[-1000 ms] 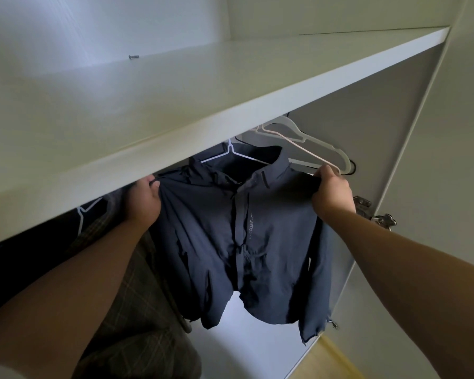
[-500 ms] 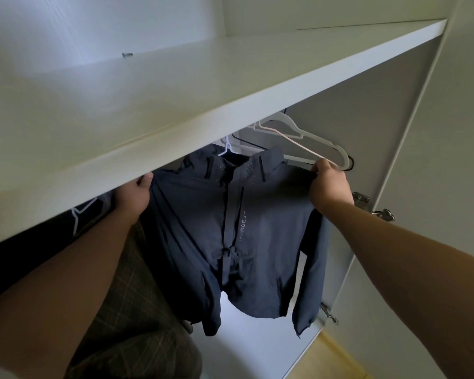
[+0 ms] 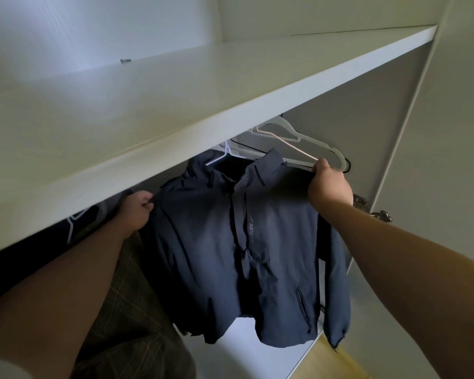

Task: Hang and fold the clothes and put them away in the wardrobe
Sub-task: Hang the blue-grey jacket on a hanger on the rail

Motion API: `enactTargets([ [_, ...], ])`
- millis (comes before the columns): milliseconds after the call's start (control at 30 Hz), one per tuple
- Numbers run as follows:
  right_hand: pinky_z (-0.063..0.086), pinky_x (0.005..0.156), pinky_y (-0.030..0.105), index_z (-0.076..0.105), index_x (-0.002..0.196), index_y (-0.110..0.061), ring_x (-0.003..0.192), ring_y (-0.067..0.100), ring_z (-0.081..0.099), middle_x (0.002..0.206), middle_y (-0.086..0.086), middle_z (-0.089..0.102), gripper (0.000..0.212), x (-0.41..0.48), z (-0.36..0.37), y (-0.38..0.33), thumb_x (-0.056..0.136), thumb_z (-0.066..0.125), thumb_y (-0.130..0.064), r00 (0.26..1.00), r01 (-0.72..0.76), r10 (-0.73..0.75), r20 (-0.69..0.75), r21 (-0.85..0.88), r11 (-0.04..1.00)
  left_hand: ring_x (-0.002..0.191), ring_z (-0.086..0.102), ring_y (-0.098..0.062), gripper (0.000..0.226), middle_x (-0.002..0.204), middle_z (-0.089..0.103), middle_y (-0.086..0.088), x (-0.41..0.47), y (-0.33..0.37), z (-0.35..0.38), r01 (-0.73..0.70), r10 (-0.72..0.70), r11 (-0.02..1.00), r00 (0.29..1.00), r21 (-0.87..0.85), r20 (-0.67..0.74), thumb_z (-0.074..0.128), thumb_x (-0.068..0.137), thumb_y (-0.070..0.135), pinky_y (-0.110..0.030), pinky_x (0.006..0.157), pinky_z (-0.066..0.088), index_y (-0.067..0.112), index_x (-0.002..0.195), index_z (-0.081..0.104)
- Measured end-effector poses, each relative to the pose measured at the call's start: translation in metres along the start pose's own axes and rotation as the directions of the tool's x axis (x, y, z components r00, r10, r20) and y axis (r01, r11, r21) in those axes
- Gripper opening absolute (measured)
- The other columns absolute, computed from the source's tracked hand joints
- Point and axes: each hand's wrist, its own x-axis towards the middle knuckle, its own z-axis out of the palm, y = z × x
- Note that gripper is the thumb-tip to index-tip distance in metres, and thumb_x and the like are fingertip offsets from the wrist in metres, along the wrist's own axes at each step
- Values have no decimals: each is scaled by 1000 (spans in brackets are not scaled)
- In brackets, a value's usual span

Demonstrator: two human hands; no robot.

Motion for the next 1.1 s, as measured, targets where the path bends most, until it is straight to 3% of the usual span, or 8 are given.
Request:
enactTargets([
  [167,42,69,39,43,102,-15,75,34,51,93,13,51,20,0,0,-2,86,40,-2,999,-27,28,21,-32,999,102,64,-34,21,103,71,-17,-1,16,-4,-34,36,991,999,132,-11,53,88,-5,-40,88,52,8,95,68],
  [267,42,70,39,46,106,-14,78,34,51,95,13,53,23,0,0,-3,87,41,-2,999,-27,28,34,-32,999,104,65,-30,20,111,72,-9,-3,34,-2,-36,36,999,995,9,-88,59,93,12,-41,95,53,18,105,72],
  [333,43,71,40,46,109,-13,79,34,51,95,13,53,24,-2,1,-4,88,43,-2,999,-25,27,44,-40,999,106,65,-29,16,108,72,-6,-6,47,3,-145,142,989,982,-16,-124,65,95,25,-41,96,52,20,108,73],
  [500,43,71,39,46,109,-13,80,34,50,93,11,52,24,-3,2,-3,88,43,-1,998,-29,30,48,-24,999,108,66,-29,35,117,72,-11,-11,67,15,-358,384,919,908,162,-170,78,89,25,-37,95,51,8,119,70],
  [667,42,71,38,48,108,-14,79,34,50,91,10,52,24,-3,2,-1,87,42,-4,999,-24,23,37,22,999,93,64,-37,18,101,69,-18,-13,71,11,-421,477,872,847,251,-236,72,92,13,-38,80,49,1,104,69],
  [833,37,69,38,48,102,-18,83,35,49,95,8,52,13,-4,6,3,94,44,-28,997,76,-75,-13,102,992,90,65,-40,14,95,71,-22,-15,70,5,-489,564,813,797,316,-216,68,95,11,-42,77,50,-2,98,74],
  [933,37,68,39,50,106,-18,92,42,57,106,15,60,18,-5,10,8,102,44,-34,983,180,-174,-66,96,979,96,66,-38,17,101,73,-20,-9,69,4,-480,529,842,825,246,-200,62,99,11,-41,86,50,0,104,74],
  [1100,37,69,38,48,104,-25,88,42,58,106,16,60,11,-1,12,13,103,40,-33,978,208,-204,-47,129,970,128,54,-40,35,134,62,-21,26,76,4,-226,233,971,967,74,-101,54,104,25,-51,111,40,2,128,63],
])
